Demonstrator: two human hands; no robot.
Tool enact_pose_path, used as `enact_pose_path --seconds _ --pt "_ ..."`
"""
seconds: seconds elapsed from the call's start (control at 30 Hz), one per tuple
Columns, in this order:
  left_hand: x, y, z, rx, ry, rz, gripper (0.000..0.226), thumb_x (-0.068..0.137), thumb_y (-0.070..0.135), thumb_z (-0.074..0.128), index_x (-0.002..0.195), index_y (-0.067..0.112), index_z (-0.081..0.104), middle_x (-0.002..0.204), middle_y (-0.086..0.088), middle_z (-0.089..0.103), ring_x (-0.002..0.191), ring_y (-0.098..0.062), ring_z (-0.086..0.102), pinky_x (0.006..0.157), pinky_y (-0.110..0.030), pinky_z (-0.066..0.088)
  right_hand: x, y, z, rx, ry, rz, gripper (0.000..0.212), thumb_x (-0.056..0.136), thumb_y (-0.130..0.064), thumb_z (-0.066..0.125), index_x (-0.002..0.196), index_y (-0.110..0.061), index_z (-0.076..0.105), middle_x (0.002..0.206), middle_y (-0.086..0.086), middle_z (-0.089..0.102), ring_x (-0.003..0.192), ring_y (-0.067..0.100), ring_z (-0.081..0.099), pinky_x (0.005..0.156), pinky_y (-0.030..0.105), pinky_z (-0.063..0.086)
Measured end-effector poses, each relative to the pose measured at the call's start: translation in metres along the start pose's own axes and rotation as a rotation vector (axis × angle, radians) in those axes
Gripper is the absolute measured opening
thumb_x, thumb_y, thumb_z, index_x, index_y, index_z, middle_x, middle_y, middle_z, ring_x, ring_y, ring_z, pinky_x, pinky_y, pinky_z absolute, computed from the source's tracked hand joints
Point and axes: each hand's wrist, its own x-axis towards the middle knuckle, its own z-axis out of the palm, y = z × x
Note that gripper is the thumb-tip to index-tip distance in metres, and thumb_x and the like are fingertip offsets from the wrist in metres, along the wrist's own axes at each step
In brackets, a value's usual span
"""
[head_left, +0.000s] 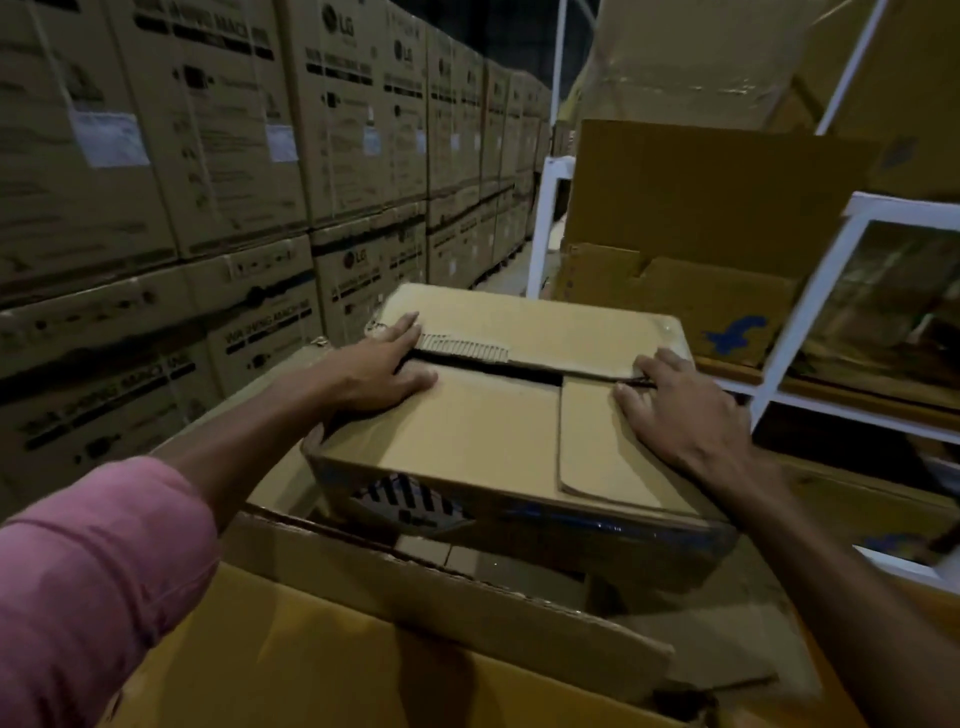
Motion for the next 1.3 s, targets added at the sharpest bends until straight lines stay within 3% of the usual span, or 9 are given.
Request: enact_pose_path --seconds 0.13,0.23,0.3,0.6,0.87,1.03,1.17,1.23,1.3 --pt "0.013 -0.037 0.022 -0.027 -0.237 0.058 0.108 0.092 0.069 0.055 0.162 0.028 -0.016 0.166 0.014 -0.028 0.158 -0.022 0.005 0.125 -0.039 0.013 -0.013 -0.013 0.031 -0.015 -0.081 0.002 0.057 0.098 -0.059 0.040 0.143 -0.025 0.049 0.154 0.002 0.041 0.129 0.035 0.052 0.097 0.050 0.046" --pt "0.026 -0.056 0.040 -0.014 -0.336 0.077 0.116 0.088 0.069 0.061 0.161 0.026 -0.018 0.165 0.013 -0.030 0.158 -0.021 0.002 0.124 -0.036 0.011 -0.024 -0.015 0.055 0.043 -0.152 0.008 0.067 0.092 -0.066 0.035 0.143 -0.025 0.048 0.152 0.002 0.042 0.128 0.032 0.052 0.099 0.051 0.048" --pt "0.032 -0.064 0.052 -0.001 -0.386 0.092 0.120 0.087 0.070 0.063 0.161 0.025 -0.020 0.165 0.013 -0.031 0.158 -0.023 0.000 0.125 -0.038 0.010 -0.033 -0.014 0.073 0.092 -0.201 0.030 0.064 0.096 -0.061 0.042 0.148 -0.023 0.045 0.158 0.004 0.038 0.134 0.030 0.048 0.105 0.052 0.046" --pt "0.052 -0.097 0.099 0.013 -0.499 0.089 0.123 0.086 0.066 0.067 0.161 0.022 -0.020 0.166 0.006 -0.031 0.158 -0.026 -0.002 0.127 -0.042 0.013 -0.029 -0.018 0.119 0.145 -0.326 0.030 0.067 0.100 -0.053 0.051 0.157 -0.023 0.034 0.167 0.004 0.021 0.147 0.028 0.033 0.114 0.055 0.035" --pt "0.064 -0.102 0.136 0.094 -0.548 0.109 0.127 0.086 0.059 0.074 0.161 0.016 -0.020 0.166 0.003 -0.033 0.158 -0.025 0.000 0.124 -0.034 0.014 -0.045 0.003 0.172 0.179 -0.442 0.085 0.075 0.094 -0.055 0.053 0.157 -0.021 0.031 0.169 0.008 0.014 0.149 0.031 0.032 0.119 0.051 0.033" --pt "0.064 -0.108 0.153 0.233 -0.652 0.078 0.123 0.087 0.043 0.079 0.162 0.017 -0.015 0.165 -0.002 -0.035 0.158 -0.030 0.004 0.124 -0.038 0.020 -0.055 0.008 0.196 0.174 -0.582 0.038 0.074 0.096 -0.051 0.055 0.158 -0.022 0.027 0.170 0.009 0.007 0.151 0.031 0.027 0.120 0.046 0.032" --pt "0.065 -0.096 0.153 0.375 -0.631 0.098 0.113 0.091 0.034 0.077 0.163 0.018 -0.008 0.169 -0.004 -0.025 0.155 -0.034 0.019 0.122 -0.044 0.030 -0.055 0.000 0.194 0.038 -0.717 -0.053 0.064 0.096 -0.045 0.053 0.152 -0.023 0.032 0.164 0.011 0.019 0.140 0.033 0.043 0.111 0.046 0.042" --pt "0.065 -0.088 0.154 0.441 -0.616 0.101 0.110 0.092 0.037 0.075 0.164 0.019 -0.007 0.171 -0.004 -0.017 0.151 -0.037 0.029 0.118 -0.047 0.036 -0.054 -0.007 0.187 -0.087 -0.650 -0.101 0.058 0.096 -0.043 0.052 0.149 -0.023 0.037 0.154 0.009 0.034 0.125 0.032 0.055 0.101 0.046 0.050" --pt "0.064 -0.080 0.154 0.511 -0.575 0.084 0.102 0.091 0.040 0.075 0.164 0.018 0.006 0.171 -0.009 0.003 0.141 -0.039 0.043 0.110 -0.049 0.045 -0.052 -0.018 0.178 -0.260 -0.537 -0.167 0.048 0.098 -0.045 0.050 0.141 -0.022 0.046 0.139 0.007 0.048 0.112 0.030 0.061 0.089 0.044 0.056"
